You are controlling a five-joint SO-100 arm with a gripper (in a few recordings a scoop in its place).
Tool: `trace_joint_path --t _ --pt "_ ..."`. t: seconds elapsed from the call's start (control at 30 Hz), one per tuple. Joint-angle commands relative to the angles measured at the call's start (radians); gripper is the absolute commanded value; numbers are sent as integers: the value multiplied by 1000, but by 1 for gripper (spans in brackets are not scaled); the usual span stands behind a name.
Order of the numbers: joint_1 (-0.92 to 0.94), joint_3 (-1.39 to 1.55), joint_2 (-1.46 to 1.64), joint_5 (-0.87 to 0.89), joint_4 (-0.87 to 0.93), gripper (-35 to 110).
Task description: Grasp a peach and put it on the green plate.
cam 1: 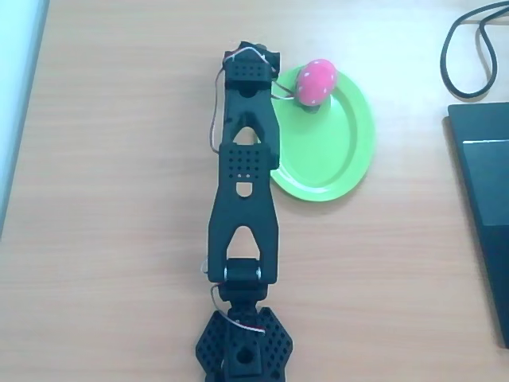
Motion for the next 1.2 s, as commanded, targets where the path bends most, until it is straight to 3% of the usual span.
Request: trace_joint_path --t 0.0,0.4,0.9,1.17 --pt "20 -12 17 -6 6 20" --pt "5 -15 51 -35 5 21" --pt "-69 78 319 -86 12 26" --pt "-61 164 494 -112 123 25"
